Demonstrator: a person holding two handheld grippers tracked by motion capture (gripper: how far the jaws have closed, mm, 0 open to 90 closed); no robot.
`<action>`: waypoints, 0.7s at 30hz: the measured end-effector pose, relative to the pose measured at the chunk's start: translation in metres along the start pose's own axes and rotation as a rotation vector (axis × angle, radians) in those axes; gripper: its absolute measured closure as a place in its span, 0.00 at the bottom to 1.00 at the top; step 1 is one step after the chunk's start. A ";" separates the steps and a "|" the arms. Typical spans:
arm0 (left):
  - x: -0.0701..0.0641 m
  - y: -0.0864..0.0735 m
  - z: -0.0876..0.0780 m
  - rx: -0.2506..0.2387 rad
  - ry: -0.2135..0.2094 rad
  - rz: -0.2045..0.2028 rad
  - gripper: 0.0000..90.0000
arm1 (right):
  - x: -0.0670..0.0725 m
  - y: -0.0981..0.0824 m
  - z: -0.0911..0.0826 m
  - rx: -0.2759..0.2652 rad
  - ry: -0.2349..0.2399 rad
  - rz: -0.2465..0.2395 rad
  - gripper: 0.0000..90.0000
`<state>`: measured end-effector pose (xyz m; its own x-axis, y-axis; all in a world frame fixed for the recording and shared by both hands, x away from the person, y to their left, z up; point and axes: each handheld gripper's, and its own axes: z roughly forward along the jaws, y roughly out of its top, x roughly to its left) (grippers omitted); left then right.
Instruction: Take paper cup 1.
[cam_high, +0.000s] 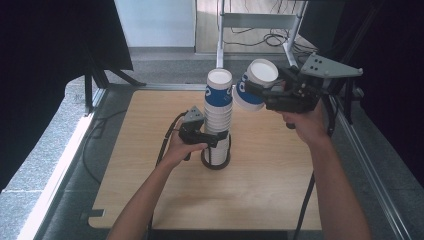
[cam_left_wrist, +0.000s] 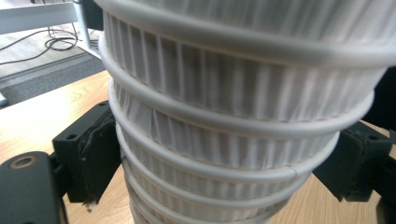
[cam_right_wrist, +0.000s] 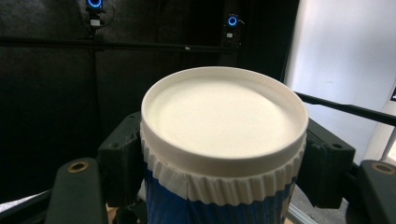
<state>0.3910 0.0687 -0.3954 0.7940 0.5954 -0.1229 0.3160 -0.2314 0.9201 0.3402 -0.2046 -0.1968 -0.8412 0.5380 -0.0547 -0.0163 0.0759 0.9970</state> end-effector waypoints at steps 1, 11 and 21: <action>0.000 0.000 0.000 0.001 -0.001 0.000 0.13 | 0.000 -0.006 -0.003 0.003 0.004 0.004 0.31; -0.001 0.002 0.002 0.011 0.010 -0.017 0.11 | 0.001 -0.037 -0.013 0.018 0.020 0.023 0.31; 0.002 -0.001 -0.004 0.008 0.017 -0.032 0.04 | 0.004 -0.065 -0.017 0.036 0.029 0.044 0.31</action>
<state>0.3905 0.0732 -0.3949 0.7744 0.6157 -0.1453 0.3449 -0.2184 0.9129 0.3282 -0.2218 -0.2611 -0.8558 0.5172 -0.0091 0.0398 0.0833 0.9957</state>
